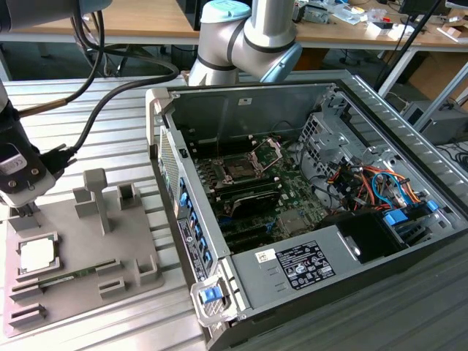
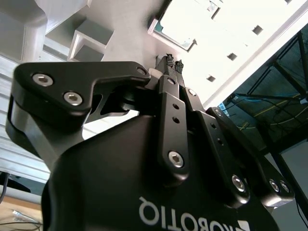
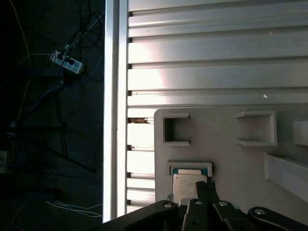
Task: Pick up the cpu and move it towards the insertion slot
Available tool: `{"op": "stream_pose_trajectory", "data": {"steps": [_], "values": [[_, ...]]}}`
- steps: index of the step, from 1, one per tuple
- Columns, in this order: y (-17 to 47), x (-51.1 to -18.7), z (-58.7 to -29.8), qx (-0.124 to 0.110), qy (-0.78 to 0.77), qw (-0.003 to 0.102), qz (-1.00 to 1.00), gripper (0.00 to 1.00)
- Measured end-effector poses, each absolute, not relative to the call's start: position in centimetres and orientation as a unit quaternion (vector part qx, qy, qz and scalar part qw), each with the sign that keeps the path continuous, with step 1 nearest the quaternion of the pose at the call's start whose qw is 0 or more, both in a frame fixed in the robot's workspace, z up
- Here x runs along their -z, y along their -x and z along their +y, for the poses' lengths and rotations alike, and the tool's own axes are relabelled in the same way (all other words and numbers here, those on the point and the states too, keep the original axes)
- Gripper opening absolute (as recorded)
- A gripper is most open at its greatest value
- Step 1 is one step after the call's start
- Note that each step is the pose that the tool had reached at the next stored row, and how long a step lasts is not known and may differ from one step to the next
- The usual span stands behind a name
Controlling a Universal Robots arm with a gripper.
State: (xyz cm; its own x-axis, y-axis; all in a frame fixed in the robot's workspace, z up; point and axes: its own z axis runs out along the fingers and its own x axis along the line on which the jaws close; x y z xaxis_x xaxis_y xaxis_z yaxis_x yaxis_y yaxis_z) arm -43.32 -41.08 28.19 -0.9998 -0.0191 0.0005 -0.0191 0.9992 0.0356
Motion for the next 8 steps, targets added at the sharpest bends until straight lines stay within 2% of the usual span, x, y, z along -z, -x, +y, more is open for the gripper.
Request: {"op": "stream_pose_trajectory", "data": {"steps": [8], "values": [[43.32,-28.05,-41.12,0.018,-0.010,0.000,-1.000,0.11]]}}
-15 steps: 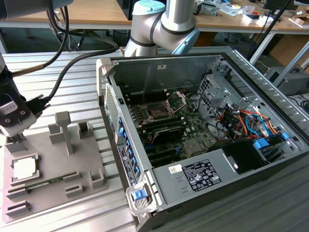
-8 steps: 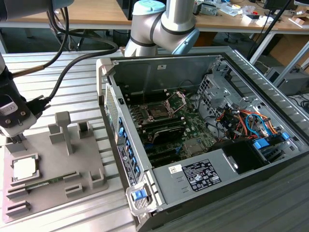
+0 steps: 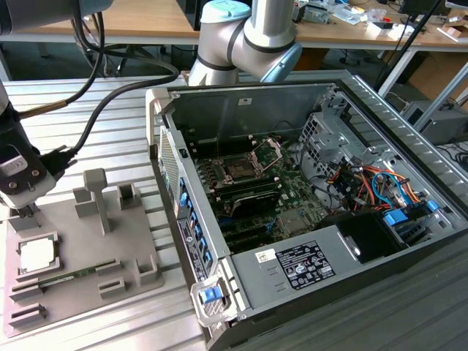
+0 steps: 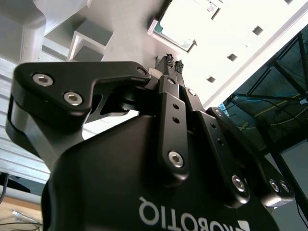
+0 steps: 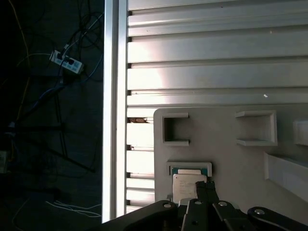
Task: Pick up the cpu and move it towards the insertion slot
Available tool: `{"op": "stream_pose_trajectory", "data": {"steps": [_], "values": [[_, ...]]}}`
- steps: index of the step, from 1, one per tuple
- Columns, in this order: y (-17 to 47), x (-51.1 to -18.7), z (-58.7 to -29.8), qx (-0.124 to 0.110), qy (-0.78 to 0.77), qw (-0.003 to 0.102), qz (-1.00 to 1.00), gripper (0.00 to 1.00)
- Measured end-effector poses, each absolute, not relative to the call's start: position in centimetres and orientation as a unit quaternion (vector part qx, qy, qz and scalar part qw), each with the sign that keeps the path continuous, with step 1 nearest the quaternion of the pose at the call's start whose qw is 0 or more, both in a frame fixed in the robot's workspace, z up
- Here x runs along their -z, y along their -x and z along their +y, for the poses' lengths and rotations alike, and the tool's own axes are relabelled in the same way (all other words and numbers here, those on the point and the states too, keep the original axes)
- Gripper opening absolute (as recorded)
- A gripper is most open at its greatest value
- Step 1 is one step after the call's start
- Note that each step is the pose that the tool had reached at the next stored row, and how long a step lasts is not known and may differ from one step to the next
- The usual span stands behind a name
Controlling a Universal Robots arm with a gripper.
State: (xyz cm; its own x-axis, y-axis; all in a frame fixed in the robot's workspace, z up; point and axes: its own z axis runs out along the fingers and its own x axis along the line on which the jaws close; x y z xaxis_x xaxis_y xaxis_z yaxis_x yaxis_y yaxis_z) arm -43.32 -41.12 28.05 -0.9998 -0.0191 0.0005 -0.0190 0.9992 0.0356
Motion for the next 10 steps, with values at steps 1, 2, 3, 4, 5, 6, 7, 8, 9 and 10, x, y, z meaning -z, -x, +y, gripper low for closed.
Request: {"op": "stream_pose_trajectory", "data": {"steps": [1,2,3,4,5,6,7,8,9,10], "values": [[43.32,-28.02,-41.13,0.018,-0.010,0.000,-1.000,0.11],[43.32,-28.00,-41.13,0.018,-0.010,0.000,-1.000,0.11],[43.32,-27.97,-41.14,0.018,-0.010,0.000,-1.000,0.11],[43.32,-27.95,-41.15,0.018,-0.010,0.000,-1.000,0.11],[43.32,-27.93,-41.15,0.018,-0.010,0.000,-1.000,0.11],[43.32,-27.90,-41.16,0.018,-0.010,0.000,-1.000,0.11],[43.32,-27.87,-41.17,0.018,-0.010,0.000,-1.000,0.11],[43.32,-27.85,-41.17,0.018,-0.010,0.000,-1.000,0.11],[43.32,-27.82,-41.18,0.018,-0.010,0.000,-1.000,0.11],[43.32,-27.79,-41.19,0.018,-0.010,0.000,-1.000,0.11]]}}
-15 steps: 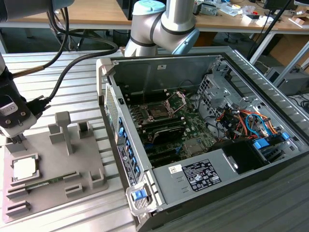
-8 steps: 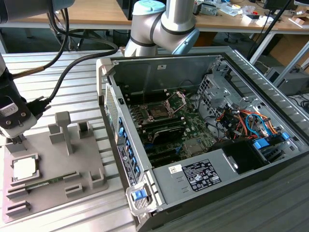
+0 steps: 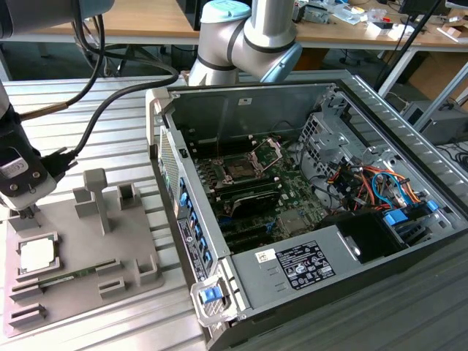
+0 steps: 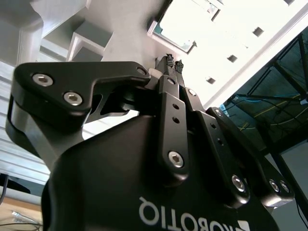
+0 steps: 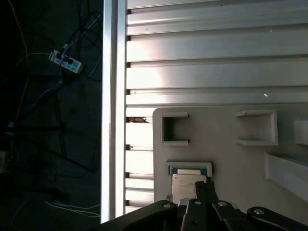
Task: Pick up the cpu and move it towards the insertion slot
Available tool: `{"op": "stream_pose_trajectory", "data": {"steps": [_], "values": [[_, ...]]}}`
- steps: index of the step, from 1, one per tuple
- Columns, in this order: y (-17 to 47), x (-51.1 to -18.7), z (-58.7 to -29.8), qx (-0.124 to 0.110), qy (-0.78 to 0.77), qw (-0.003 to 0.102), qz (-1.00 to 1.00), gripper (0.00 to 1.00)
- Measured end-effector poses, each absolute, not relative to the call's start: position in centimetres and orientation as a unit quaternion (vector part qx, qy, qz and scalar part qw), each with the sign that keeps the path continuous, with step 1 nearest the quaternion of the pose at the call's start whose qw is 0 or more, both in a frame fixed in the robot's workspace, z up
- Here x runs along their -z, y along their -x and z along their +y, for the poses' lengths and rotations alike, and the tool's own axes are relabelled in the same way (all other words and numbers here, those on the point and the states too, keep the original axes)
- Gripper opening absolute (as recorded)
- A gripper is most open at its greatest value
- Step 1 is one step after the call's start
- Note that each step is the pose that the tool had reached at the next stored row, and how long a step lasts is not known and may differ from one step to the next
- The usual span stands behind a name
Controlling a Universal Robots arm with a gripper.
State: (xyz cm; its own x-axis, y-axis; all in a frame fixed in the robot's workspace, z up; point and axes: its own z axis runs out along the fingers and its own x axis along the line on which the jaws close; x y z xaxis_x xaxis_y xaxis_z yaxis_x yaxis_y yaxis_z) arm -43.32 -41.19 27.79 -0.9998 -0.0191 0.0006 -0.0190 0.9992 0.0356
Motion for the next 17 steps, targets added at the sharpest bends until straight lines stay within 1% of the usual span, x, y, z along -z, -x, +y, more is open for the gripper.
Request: {"op": "stream_pose_trajectory", "data": {"steps": [17], "values": [[43.32,-27.36,-41.23,0.018,-0.010,0.000,-1.000,0.11]]}}
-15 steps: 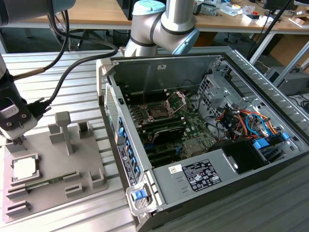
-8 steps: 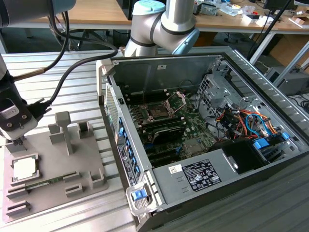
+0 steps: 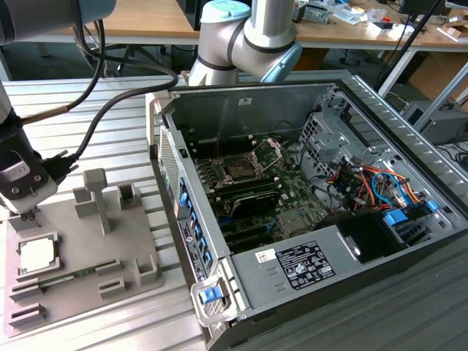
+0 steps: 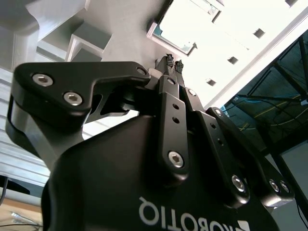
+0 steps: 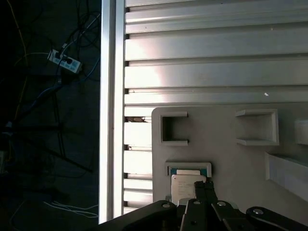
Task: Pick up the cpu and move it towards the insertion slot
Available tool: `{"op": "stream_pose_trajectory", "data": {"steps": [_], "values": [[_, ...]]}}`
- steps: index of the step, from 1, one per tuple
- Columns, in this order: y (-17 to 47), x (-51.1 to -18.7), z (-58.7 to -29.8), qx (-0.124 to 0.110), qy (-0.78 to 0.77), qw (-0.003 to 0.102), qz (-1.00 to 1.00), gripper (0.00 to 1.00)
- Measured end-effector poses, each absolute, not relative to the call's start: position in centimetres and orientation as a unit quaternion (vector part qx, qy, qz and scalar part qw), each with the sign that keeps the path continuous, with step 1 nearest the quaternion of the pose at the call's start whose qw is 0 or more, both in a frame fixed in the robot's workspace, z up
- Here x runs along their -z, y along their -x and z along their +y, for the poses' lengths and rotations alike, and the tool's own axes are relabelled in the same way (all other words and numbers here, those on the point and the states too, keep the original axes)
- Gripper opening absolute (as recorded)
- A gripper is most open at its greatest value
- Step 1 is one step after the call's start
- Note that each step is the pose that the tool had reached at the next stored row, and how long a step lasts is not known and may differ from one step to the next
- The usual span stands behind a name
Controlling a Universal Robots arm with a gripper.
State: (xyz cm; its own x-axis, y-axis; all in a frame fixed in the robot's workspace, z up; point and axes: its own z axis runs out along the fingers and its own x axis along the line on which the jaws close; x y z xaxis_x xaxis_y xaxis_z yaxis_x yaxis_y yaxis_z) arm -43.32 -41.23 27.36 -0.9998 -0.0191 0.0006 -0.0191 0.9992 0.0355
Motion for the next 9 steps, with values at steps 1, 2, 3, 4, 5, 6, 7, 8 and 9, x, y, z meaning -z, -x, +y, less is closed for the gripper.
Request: {"op": "stream_pose_trajectory", "data": {"steps": [1,2,3,4,5,6,7,8,9], "values": [[43.32,-27.34,-41.23,0.018,-0.010,0.000,-1.000,0.11],[43.32,-27.33,-41.23,0.018,-0.010,0.000,-1.000,0.11],[43.32,-27.30,-41.23,0.018,-0.010,0.000,-1.000,0.11],[43.32,-27.29,-41.23,0.018,-0.010,0.000,-1.000,0.11],[43.32,-27.28,-41.23,0.018,-0.010,0.000,-1.000,0.11],[43.32,-27.26,-41.23,0.018,-0.010,0.000,-1.000,0.11],[43.32,-27.24,-41.23,0.018,-0.010,0.000,-1.000,0.11],[43.32,-27.23,-41.23,0.018,-0.010,0.000,-1.000,0.11],[43.32,-27.21,-41.23,0.018,-0.010,0.000,-1.000,0.11]]}}
